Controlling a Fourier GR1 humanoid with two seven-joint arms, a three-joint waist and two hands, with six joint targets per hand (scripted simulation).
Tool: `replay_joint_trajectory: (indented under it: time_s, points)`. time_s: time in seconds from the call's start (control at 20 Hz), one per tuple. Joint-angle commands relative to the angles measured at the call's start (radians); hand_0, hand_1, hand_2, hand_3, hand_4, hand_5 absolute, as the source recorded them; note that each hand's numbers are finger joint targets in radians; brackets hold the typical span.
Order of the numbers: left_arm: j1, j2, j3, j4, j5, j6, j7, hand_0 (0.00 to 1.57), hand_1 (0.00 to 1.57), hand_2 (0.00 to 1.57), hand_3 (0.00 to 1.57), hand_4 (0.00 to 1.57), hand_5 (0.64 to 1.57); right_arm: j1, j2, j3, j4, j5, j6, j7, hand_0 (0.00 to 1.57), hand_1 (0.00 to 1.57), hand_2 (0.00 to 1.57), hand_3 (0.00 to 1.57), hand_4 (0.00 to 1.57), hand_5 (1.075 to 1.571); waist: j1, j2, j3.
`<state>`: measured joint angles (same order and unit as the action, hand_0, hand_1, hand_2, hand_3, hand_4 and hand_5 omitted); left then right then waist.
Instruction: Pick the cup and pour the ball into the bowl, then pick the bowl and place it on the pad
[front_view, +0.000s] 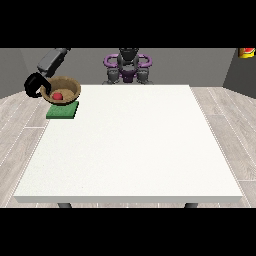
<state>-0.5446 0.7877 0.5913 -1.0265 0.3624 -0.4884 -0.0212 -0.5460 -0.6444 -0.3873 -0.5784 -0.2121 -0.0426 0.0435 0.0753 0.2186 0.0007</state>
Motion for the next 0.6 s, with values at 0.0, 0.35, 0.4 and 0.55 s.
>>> replay_joint_trajectory:
  time_s: [0.0, 0.35, 0.4, 0.55]
  points:
    - [-0.007, 0.044, 0.015, 0.061, 0.000, -0.024, -0.040, 0.00, 0.00, 0.00, 0.00, 1.20, 1.561, -0.024, -0.012, 0.006, -0.021, 0.023, -0.071, 0.004, 1.57, 1.57, 1.57, 0.98, 0.00, 1.554, -0.024, 0.020, -0.0011]
    - [0.012, 0.095, 0.050, 0.138, 0.002, -0.044, -0.122, 0.00, 0.00, 0.00, 0.00, 1.19, 1.563, -0.039, 0.042, -0.029, -0.024, -0.020, -0.087, -0.054, 1.46, 1.46, 1.41, 0.83, 0.00, 1.532, -0.024, 0.058, -0.0009]
    - [0.024, 0.065, 0.038, 0.115, -0.012, -0.026, -0.153, 0.00, 0.00, 0.00, 0.00, 1.19, 1.565, -0.046, 0.056, -0.037, -0.018, -0.034, -0.072, -0.076, 1.46, 1.46, 1.40, 0.76, 0.00, 1.532, -0.019, 0.073, -0.0007]
    - [0.005, 0.037, 0.001, 0.043, 0.010, -0.020, -0.089, 0.00, 0.00, 0.00, 0.00, 1.19, 1.565, -0.094, 0.058, -0.041, 0.026, -0.019, -0.141, -0.068, 1.43, 1.43, 1.38, 0.67, 0.00, 1.534, 0.032, 0.054, 0.0003]
